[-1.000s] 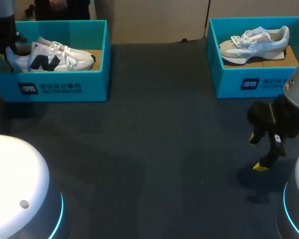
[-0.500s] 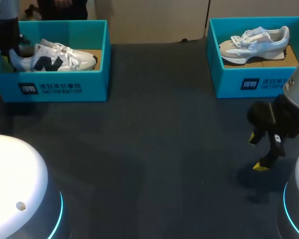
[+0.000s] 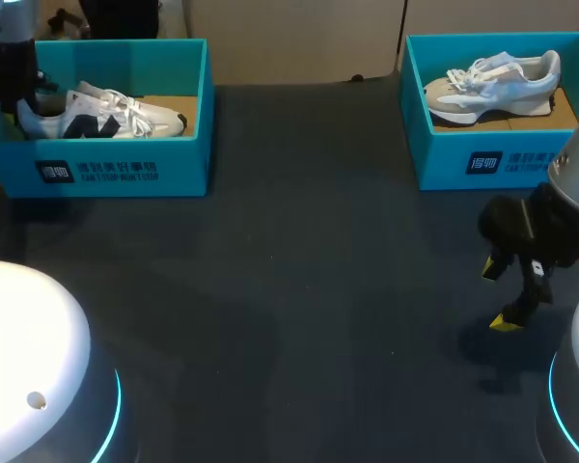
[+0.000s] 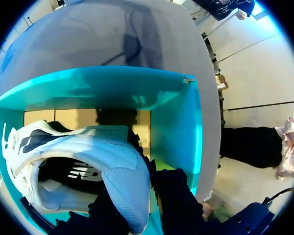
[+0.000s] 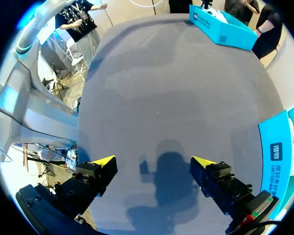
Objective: Take the shoe out of the shoebox, open the shoe tongue, remove and reinsert the insole, then place the shoe into the shoebox
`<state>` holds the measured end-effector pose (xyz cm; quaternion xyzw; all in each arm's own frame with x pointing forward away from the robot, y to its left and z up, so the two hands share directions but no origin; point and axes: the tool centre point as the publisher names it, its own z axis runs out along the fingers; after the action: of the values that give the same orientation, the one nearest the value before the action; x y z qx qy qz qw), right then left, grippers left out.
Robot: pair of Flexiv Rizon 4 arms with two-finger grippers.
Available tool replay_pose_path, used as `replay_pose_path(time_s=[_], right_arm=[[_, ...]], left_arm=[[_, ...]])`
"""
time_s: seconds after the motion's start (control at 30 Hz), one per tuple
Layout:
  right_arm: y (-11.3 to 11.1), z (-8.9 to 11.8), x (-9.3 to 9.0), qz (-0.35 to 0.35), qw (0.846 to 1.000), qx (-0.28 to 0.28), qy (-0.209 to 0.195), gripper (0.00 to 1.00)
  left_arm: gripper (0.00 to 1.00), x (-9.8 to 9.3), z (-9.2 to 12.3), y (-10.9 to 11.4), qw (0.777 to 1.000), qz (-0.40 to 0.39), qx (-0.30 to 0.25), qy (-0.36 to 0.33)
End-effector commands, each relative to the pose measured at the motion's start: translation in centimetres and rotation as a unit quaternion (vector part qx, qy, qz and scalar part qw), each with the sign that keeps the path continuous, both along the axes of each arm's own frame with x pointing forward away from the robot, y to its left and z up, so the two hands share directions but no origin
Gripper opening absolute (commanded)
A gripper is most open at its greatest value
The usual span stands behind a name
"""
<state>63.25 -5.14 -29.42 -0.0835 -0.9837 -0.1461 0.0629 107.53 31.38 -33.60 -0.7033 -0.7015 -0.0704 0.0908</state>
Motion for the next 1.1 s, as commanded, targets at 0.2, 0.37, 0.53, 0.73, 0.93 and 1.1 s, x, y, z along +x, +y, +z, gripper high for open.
replay_pose_path(time_s=[0.2, 0.37, 0.53, 0.73, 0.93, 1.1], right_arm=[[0.0, -0.1, 0.0, 0.0, 1.0, -0.001, 0.0, 1.0], [0.0, -0.1, 0.0, 0.0, 1.0, -0.001, 0.0, 1.0], [0.0, -0.1, 0.0, 0.0, 1.0, -0.001, 0.0, 1.0], [0.0, -0.1, 0.0, 0.0, 1.0, -0.001, 0.0, 1.0], [0.0, -0.1, 0.0, 0.0, 1.0, -0.001, 0.0, 1.0], [0.0, -0.1, 0.0, 0.0, 1.0, -0.001, 0.0, 1.0]], left_arm=[[0.0, -0.7, 0.9, 0.1, 1.0, -0.01, -0.002, -0.004], [0.0, -1.3, 0.0, -0.1, 1.0, -0.016, 0.003, 0.006], [0.0, -1.3, -0.5, -0.3, 1.0, -0.014, 0.002, 0.01], [0.0, -1.1, -1.2, -0.4, 1.0, -0.011, 0.004, 0.016], [0.0, -1.1, -2.1, -0.5, 1.0, -0.016, 0.007, 0.023], [0.0, -0.9, -2.6, -0.4, 0.999, -0.015, 0.004, 0.028]])
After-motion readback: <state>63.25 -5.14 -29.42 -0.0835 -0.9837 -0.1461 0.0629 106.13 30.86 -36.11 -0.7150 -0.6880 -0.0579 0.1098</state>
